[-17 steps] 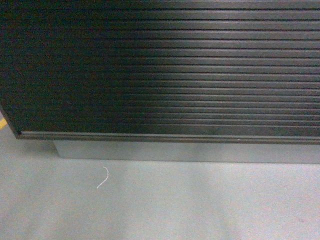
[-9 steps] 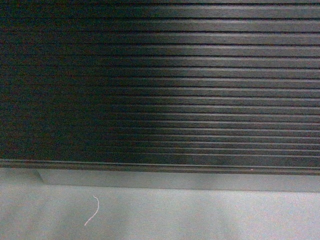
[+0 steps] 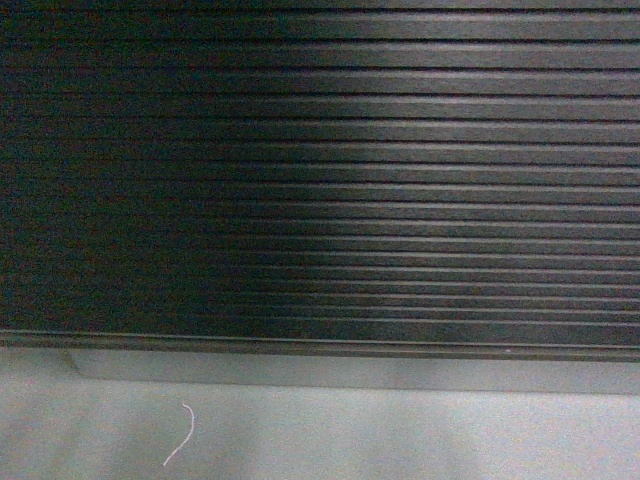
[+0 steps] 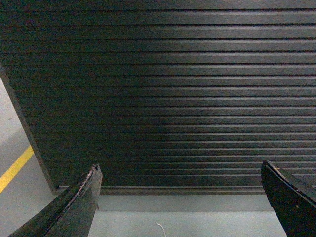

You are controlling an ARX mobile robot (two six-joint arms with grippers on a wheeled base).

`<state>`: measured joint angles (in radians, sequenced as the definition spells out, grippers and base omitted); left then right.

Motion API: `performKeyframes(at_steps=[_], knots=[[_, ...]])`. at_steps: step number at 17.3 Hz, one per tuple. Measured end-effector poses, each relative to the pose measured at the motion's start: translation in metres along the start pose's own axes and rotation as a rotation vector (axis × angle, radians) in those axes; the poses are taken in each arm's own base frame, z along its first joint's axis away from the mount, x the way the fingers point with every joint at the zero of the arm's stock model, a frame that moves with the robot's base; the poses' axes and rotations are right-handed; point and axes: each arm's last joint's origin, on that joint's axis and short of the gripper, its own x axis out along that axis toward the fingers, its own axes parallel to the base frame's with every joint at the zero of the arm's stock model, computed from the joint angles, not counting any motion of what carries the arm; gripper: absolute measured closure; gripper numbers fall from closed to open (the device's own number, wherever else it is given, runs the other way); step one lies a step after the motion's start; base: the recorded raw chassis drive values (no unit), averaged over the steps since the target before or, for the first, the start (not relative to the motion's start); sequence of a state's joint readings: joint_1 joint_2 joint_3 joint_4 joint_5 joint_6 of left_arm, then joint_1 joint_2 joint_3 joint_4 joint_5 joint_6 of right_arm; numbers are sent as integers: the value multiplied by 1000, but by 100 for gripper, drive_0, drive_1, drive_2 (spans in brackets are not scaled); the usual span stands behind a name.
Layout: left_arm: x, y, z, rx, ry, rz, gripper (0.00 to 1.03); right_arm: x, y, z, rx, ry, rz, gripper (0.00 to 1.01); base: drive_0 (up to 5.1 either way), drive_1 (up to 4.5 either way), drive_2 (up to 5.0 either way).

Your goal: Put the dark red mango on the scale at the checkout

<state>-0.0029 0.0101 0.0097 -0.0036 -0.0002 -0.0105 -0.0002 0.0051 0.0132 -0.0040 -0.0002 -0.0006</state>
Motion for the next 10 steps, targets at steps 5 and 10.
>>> performKeyframes(at_steps=[5, 10], knots=[[0, 0, 0, 0, 0, 0, 5, 0, 0, 0, 0, 0, 0, 3, -4, 128, -135], [0, 0, 0, 0, 0, 0, 5, 0, 0, 0, 0, 0, 0, 3, 23, 154, -108]])
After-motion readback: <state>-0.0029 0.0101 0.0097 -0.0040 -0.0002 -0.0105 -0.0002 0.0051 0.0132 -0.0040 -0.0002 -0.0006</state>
